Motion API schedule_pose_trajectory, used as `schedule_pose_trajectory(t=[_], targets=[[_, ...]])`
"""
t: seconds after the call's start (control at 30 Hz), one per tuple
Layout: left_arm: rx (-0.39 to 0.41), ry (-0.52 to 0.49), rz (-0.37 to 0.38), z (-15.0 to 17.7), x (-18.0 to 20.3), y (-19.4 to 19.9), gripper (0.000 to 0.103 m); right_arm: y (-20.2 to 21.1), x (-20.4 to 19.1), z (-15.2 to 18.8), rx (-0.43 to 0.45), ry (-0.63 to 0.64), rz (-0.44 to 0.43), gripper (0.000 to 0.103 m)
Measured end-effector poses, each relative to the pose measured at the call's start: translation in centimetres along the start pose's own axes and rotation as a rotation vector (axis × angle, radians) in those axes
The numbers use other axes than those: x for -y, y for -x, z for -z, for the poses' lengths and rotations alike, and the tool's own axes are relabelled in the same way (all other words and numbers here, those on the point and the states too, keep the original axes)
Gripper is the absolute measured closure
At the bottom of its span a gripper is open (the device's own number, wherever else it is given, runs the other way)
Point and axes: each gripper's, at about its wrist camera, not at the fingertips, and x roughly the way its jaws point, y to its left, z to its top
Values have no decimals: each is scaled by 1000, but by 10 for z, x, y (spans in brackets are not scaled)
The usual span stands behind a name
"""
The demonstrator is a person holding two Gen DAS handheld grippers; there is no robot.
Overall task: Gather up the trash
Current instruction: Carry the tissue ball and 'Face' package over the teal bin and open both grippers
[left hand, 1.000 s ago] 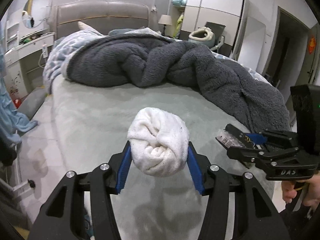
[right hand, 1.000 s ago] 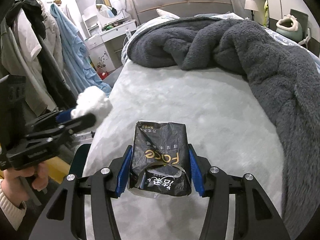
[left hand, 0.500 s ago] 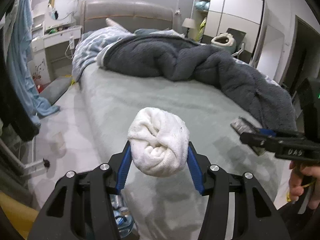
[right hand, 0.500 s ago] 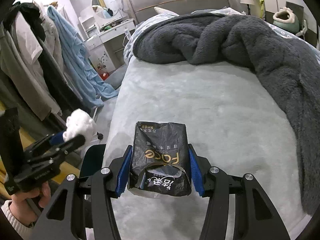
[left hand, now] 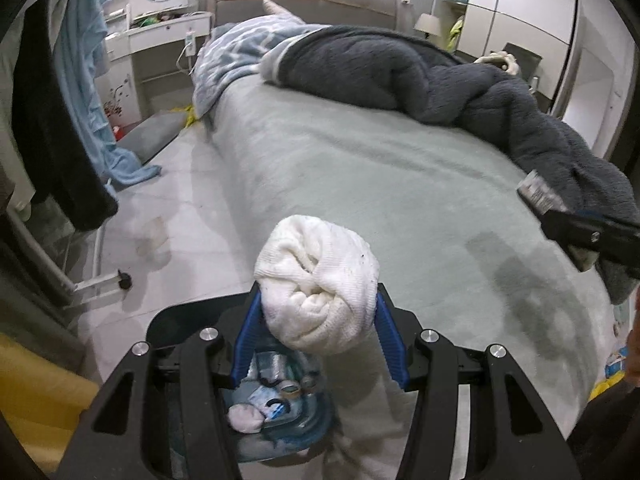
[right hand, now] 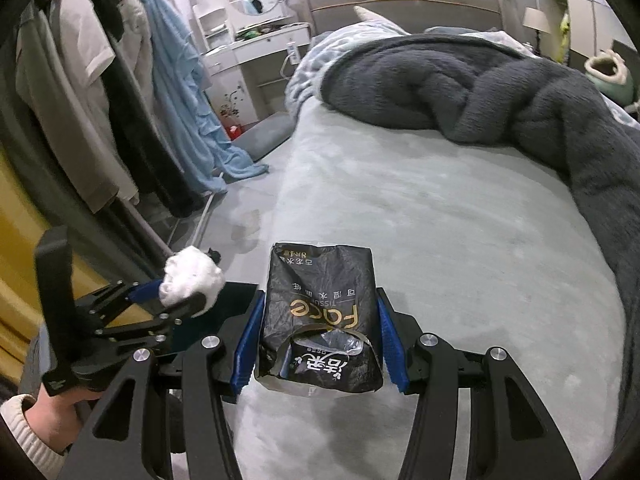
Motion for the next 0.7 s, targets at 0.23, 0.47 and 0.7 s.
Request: schedule_pose_trajectory(t=[0.23, 0.47, 0.7], targets=[[-58, 19, -43, 14, -27, -12, 46, -22, -37, -7, -21, 50, -33, 50], [-164, 65, -76, 33, -59, -30, 46, -49, -77, -15, -45, 109, -75, 49], [-278, 135, -88, 61, -102, -45, 46, -80, -122, -13, -88, 175, -117, 49]])
